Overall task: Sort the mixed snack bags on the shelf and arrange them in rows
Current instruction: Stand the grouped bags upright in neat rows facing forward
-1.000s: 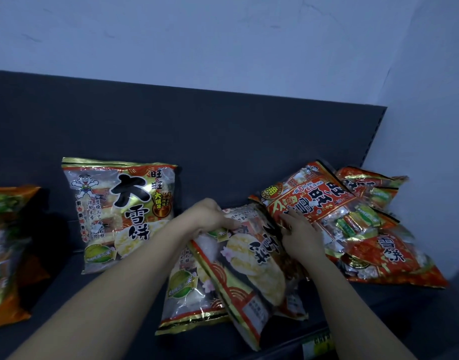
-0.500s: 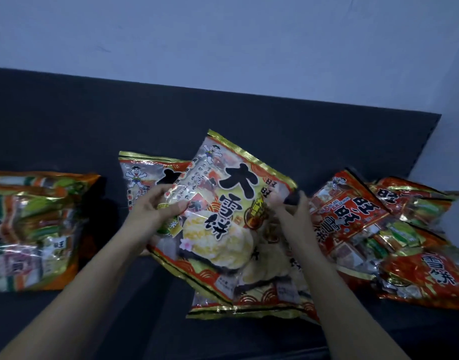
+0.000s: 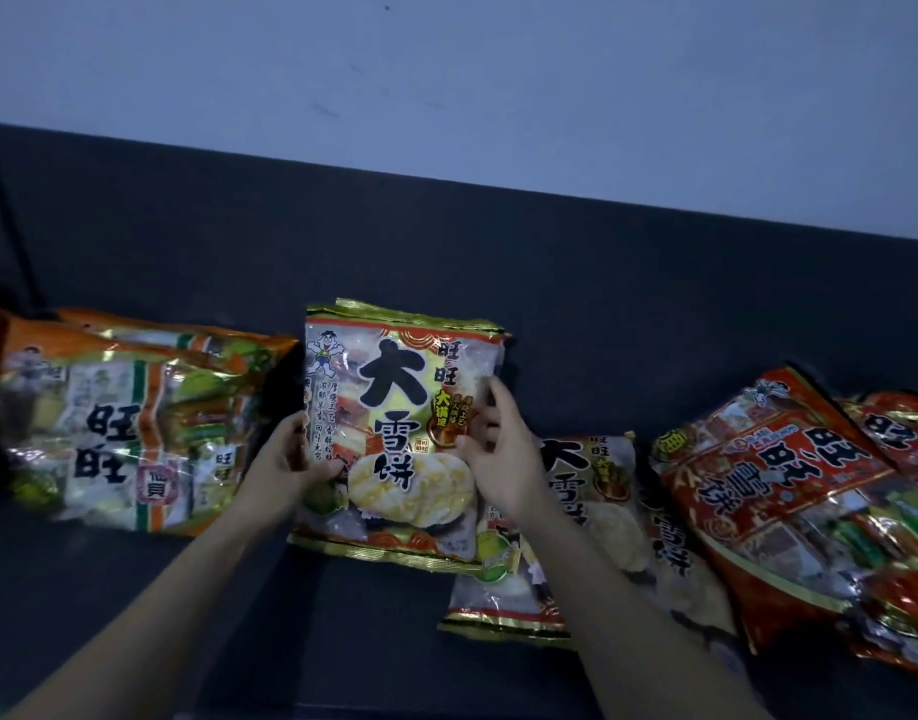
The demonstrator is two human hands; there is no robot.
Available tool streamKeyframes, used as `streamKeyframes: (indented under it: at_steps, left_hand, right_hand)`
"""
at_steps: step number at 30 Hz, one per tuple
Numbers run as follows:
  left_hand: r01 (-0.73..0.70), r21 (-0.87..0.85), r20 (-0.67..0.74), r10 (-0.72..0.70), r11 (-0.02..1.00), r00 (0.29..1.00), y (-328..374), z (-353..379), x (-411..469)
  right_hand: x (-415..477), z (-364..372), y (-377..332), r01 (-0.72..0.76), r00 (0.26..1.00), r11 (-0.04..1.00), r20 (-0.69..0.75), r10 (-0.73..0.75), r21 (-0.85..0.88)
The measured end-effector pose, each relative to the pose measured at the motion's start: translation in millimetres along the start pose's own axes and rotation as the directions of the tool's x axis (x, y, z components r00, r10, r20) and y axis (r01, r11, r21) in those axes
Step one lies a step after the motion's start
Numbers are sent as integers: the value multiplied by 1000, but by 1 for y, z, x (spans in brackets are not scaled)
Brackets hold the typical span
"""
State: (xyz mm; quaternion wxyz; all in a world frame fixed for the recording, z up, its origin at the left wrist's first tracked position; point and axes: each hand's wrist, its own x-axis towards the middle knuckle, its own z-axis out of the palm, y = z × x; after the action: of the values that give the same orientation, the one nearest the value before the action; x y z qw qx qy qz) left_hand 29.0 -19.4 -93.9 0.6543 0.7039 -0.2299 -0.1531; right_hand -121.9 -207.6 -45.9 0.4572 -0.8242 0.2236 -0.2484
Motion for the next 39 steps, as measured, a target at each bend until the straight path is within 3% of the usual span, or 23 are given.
streamKeyframes:
  at_steps: [5,9,14,20,22,24,27,29,31,33,35,37,39]
  left_hand:
    - [-14,182,-77,29,983,997,-10,3,3]
    - [-72,302,-110,109,951,988,-4,6,10]
    - [1,466,-34,17,885,999,-7,7,16]
    - [5,462,-17,4,887,1000,-9,9,19]
    - [-22,518,-87,78,855,993,-4,15,16]
    - [-72,681,-171,255,729,952,2,28,8]
    - [-300,791,-82,578,533,812,17,55,-8]
    - [-453,791,45,699,411,713,23,76,-16]
    - [-535,741,197,630,406,751,25,97,-23]
    - [-503,719,312,423,480,851,23,117,-32]
    - [-465,761,400,237,452,885,17,135,-33]
    - [-395,782,425,51,481,904,13,149,-33]
    - [-273,770,408,-116,576,906,5,156,-29]
  right_hand:
    - [-2,13,10,-80,994,987,58,89,-139]
    - [-2,16,8,-63,995,972,58,78,-226]
    - [5,24,20,-56,997,951,31,68,-305]
    - [11,22,30,-51,997,941,44,70,-334]
    - [11,12,31,-38,997,952,56,58,-305]
    - [9,-5,33,-32,999,946,18,40,-323]
    - [6,-39,40,-140,986,832,-149,70,-537]
    - [1,-61,48,-272,957,773,-245,155,-574]
    - [-6,-78,56,-397,917,732,-274,289,-554]
    - [-12,-86,65,-493,869,725,-238,434,-481]
    - [-19,-90,70,-534,845,776,-188,501,-335]
    - [-23,-94,72,-549,833,823,-180,523,-149]
    - [-25,-97,72,-557,819,830,-176,546,-12]
